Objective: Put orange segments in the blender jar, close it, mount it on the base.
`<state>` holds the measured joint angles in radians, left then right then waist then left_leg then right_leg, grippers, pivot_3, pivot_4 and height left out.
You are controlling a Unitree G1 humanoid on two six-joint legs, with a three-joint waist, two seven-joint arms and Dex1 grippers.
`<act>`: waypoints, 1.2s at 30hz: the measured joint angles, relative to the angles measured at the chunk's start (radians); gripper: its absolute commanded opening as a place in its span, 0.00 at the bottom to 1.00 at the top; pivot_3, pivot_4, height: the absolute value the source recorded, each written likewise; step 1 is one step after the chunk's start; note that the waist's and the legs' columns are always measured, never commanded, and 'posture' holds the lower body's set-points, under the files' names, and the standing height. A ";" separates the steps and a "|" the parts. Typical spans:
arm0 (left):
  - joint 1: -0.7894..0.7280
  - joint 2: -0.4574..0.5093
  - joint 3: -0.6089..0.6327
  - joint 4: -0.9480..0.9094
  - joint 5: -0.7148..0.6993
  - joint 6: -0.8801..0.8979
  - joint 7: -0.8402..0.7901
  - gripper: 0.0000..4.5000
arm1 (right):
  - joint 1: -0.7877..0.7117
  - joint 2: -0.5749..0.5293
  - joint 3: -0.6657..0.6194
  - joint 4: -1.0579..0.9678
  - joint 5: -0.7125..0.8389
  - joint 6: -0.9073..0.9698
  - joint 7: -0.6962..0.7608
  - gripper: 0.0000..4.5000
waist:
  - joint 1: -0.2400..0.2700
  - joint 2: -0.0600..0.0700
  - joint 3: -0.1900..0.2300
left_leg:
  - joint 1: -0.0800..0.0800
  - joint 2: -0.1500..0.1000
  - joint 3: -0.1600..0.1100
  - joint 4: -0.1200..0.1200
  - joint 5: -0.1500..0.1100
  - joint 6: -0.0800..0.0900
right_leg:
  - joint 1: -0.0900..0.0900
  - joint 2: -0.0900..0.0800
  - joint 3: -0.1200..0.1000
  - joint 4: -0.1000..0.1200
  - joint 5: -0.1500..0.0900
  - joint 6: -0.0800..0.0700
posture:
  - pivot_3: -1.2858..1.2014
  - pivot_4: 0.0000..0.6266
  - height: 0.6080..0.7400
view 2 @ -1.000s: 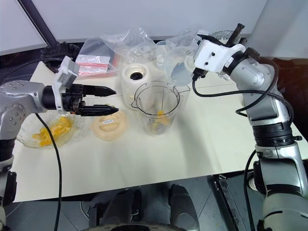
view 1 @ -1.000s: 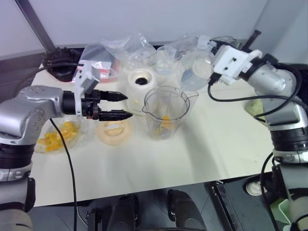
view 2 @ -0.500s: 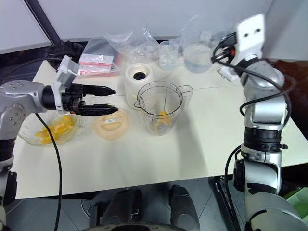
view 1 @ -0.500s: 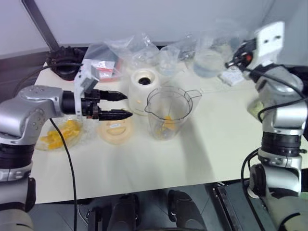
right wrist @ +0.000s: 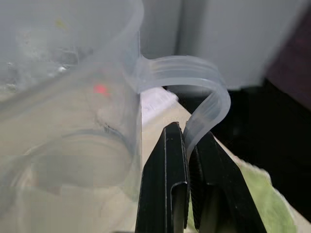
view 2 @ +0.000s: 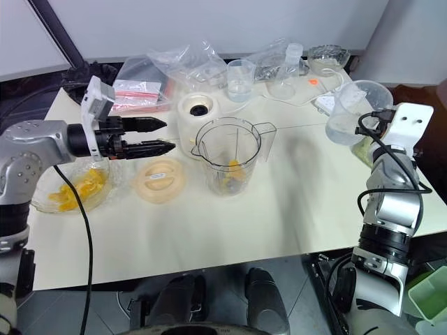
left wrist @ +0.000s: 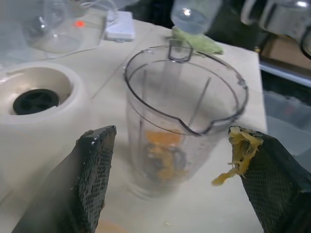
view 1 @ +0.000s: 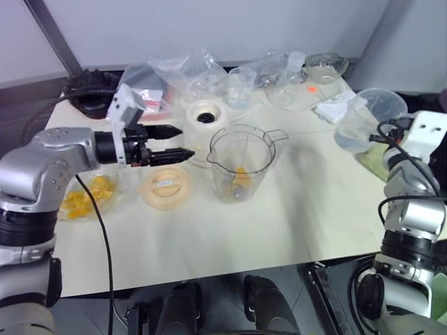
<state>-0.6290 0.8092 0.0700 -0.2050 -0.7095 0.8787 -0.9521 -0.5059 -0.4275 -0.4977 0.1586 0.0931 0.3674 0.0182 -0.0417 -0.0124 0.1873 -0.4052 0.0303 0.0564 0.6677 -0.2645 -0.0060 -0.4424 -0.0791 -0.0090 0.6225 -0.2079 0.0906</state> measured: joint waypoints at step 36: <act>0.158 0.013 0.100 -0.158 -0.163 0.113 0.106 0.87 | 0.090 0.016 0.166 0.539 -0.048 -0.516 -0.066 1.00 | -0.003 -0.001 0.000 | 0.014 0.000 -0.001 -0.001 0.000 -0.001 | 0.013 0.001 0.004 -0.003 -0.001 -0.003 | 0.52 0.24 1.00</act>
<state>-0.4709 0.8218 0.1698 -0.3628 -0.8725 0.9916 -0.8463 -0.4162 -0.4112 -0.3322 0.6971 0.0449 -0.1485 -0.0474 -0.0446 -0.0130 0.1873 -0.3909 0.0302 0.0556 0.6663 -0.2641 -0.0067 -0.4297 -0.0784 -0.0049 0.6199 -0.2094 0.0879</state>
